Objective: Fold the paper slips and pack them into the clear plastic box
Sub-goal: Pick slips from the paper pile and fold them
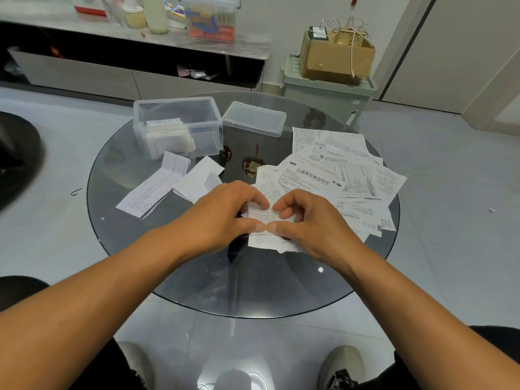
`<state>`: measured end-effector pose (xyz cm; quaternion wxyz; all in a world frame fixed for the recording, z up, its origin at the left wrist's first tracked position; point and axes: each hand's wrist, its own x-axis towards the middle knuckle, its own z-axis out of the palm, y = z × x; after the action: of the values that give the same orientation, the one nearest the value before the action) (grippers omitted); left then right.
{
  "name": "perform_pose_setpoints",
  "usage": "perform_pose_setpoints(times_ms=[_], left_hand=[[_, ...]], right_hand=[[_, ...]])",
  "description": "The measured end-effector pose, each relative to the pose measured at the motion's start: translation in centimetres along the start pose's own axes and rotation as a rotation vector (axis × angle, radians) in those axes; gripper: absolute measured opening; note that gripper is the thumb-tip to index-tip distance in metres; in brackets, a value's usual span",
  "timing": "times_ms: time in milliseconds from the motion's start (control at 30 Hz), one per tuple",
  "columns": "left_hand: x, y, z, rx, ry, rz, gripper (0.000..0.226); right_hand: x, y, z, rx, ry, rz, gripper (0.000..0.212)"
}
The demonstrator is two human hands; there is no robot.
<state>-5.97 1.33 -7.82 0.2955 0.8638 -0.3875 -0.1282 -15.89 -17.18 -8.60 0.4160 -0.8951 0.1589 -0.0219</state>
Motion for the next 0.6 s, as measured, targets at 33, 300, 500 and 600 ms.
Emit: perform_pose_setpoints(times_ms=[33, 300, 500, 600], left_hand=[[0.0, 0.2, 0.0, -0.031, -0.015, -0.029, 0.045], [0.0, 0.9, -0.1, -0.120, -0.042, -0.083, 0.070], [-0.4, 0.7, -0.3, -0.062, 0.042, 0.007, 0.051], [-0.5, 1.1, -0.6, -0.128, 0.147, 0.075, 0.020]], right_hand=[[0.2, 0.0, 0.2, 0.003, 0.015, 0.014, 0.031], [0.3, -0.8, 1.5, -0.199, 0.164, -0.015, 0.025], [-0.3, -0.7, 0.9, 0.048, 0.088, -0.046, 0.015], [-1.0, -1.4, 0.4, 0.081, 0.067, -0.132, 0.014]])
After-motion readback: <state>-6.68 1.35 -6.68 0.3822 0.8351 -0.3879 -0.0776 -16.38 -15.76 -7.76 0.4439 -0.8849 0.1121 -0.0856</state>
